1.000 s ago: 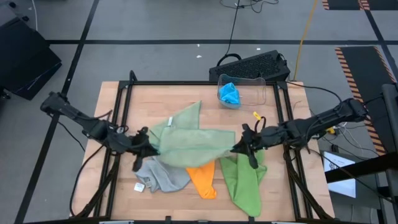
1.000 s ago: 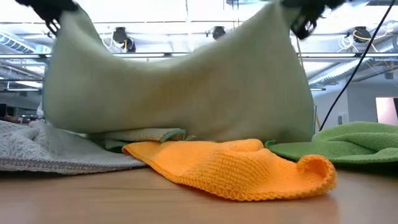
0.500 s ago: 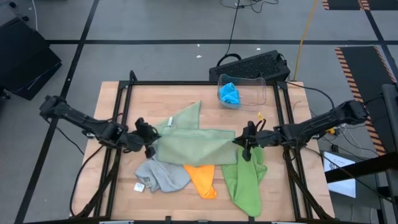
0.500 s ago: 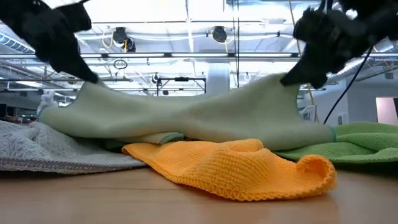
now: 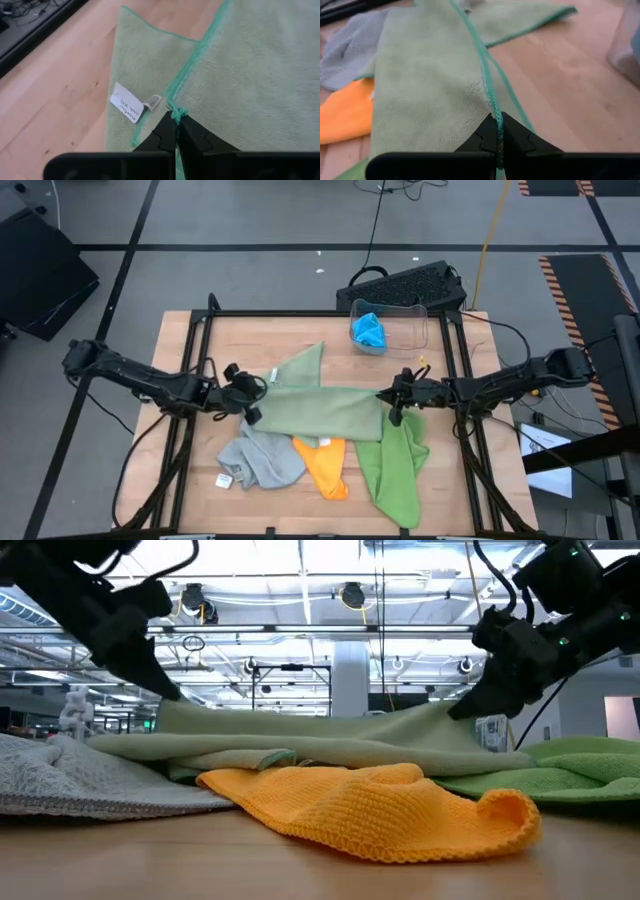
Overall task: Fold microfiber towels
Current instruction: Fold the right light green microfiber towel
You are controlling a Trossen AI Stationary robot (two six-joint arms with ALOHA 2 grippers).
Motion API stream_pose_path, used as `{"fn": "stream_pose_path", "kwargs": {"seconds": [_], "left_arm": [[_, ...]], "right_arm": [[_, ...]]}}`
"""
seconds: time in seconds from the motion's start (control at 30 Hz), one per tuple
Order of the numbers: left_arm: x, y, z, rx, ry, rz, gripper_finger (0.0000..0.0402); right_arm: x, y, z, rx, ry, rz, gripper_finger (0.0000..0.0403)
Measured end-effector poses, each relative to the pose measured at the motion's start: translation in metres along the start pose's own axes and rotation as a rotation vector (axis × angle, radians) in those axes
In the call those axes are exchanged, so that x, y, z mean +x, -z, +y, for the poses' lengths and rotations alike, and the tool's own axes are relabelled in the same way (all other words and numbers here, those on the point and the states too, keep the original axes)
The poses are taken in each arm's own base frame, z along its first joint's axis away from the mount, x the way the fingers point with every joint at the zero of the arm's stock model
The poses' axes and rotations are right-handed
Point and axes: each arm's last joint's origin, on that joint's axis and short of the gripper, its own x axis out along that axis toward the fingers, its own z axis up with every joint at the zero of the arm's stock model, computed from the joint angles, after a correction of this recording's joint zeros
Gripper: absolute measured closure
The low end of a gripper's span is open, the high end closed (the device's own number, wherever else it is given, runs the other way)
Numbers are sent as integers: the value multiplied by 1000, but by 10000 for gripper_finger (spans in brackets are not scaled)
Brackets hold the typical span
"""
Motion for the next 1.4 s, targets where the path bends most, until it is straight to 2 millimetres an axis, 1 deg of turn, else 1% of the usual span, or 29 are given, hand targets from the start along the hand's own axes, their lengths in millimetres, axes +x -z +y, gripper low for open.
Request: {"fn": "stream_pose_path", "kwargs": {"seconds": [0.07, 0.17, 0.3, 0.47, 0.57, 0.67, 0.8, 1.0, 1.13, 1.27, 1.4], "left_arm": [[4, 1, 0, 0, -13, 14, 394], [10, 2, 2, -5, -40, 37, 394], [17, 2, 5, -35, -73, 63, 394], [22, 3, 7, -31, -91, 83, 393], [23, 2, 9, -32, -97, 82, 384], [22, 2, 9, -35, -99, 79, 367], [19, 0, 10, -67, -92, 63, 336], [11, -4, 13, -95, -61, 27, 276], [2, -6, 11, -128, 27, 18, 247], [-7, -2, -2, -109, 126, 17, 242], [-16, 5, -27, -32, 222, -20, 244]], "right_arm": [[2, 0, 0, -26, 3, -10, 392], [7, -1, -2, -30, 37, -33, 369], [11, 1, -8, 3, 74, -15, 329], [13, 0, -14, 29, 117, -17, 274], [12, -2, -18, 41, 168, -35, 249], [12, -4, -19, 28, 171, -46, 233], [11, -4, -17, 18, 132, -41, 228], [9, 0, -4, 29, 50, -23, 234], [7, 2, 8, 32, -12, -37, 235], [3, 2, 20, 46, -42, -81, 236], [-2, 3, 32, 62, -77, -121, 236]]}}
